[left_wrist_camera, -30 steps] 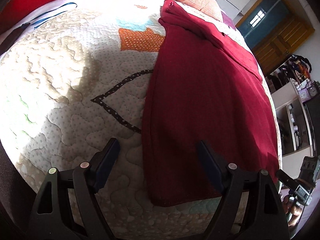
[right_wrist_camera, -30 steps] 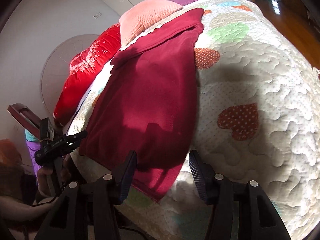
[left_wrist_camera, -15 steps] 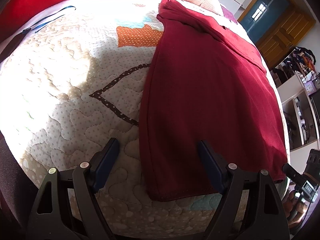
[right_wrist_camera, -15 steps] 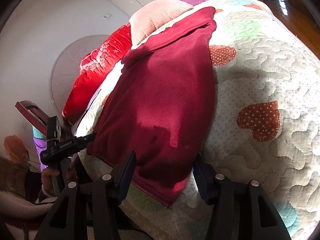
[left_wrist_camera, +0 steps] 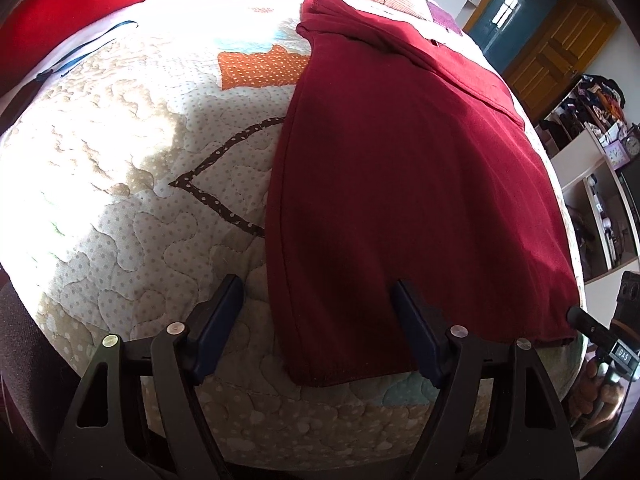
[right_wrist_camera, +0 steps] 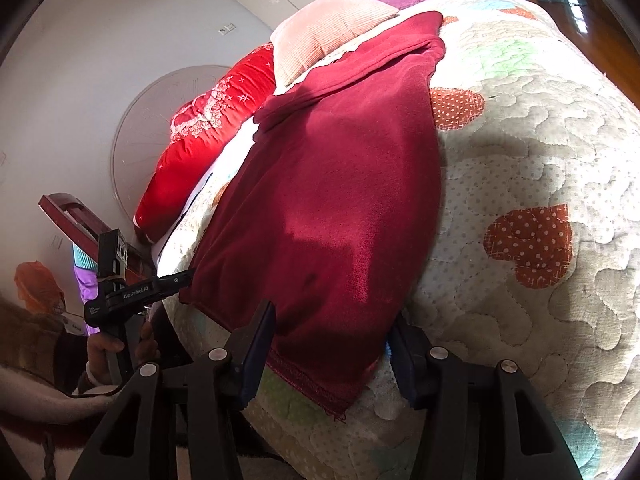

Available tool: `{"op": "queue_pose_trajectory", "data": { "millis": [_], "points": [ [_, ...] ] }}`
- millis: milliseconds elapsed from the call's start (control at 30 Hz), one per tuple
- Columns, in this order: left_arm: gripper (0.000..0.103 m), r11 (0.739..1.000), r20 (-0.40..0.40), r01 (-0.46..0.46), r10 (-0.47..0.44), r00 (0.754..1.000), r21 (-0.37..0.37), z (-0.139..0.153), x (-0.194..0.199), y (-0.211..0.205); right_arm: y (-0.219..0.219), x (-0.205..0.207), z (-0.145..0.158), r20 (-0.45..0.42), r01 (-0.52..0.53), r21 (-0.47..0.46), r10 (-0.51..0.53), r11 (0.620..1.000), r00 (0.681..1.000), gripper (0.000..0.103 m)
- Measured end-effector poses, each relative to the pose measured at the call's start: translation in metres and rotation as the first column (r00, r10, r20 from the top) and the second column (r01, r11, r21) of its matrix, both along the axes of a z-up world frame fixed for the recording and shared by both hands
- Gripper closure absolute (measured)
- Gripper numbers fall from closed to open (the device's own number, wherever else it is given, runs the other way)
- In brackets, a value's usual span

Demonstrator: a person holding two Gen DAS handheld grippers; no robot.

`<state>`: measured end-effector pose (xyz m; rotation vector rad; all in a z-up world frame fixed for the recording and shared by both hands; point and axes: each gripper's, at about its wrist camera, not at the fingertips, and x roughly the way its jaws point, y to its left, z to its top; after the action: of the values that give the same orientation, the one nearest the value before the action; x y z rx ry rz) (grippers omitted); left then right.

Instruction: Fold small clothes

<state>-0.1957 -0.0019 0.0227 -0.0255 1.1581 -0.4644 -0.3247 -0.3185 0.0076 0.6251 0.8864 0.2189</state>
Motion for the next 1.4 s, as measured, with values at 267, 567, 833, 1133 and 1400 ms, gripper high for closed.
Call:
{"op": "queue_pose_trajectory", "data": {
  "millis": [267,567,833,1133,1400],
  "points": [
    [0.092,0.991,-0.076,0.040,-0.050,0.996,-0.129,0.016,0.013,0.002,0.001,0.015,0.024,0.137,-0.048,0.102,0.033,0.994,0.990,0.086],
    [0.092,0.960,0.023,0.039,-0.034,0.999,-0.279,0.070,0.082,-0.006,-0.031,0.073,0.078,0.319,-0.020,0.090,-0.010,0.996,0.948,0.086],
    [0.093,0.947,0.089,-0.008,0.038,0.995,-0.320,0.109,0.206,-0.062,-0.097,0.185,0.097,0.327,0.119,0.113,-0.150,0.986,0.933,0.088],
    [0.088,0.958,0.050,-0.073,0.090,0.995,-0.277,0.074,0.330,-0.128,-0.178,0.304,0.044,0.150,0.349,0.125,-0.366,0.929,0.919,0.037],
    [0.032,0.960,0.122,-0.101,0.137,0.983,-0.260,0.087,0.333,-0.104,-0.183,0.277,0.072,0.227,0.347,-0.014,-0.335,0.938,0.914,0.034]
  ]
}}
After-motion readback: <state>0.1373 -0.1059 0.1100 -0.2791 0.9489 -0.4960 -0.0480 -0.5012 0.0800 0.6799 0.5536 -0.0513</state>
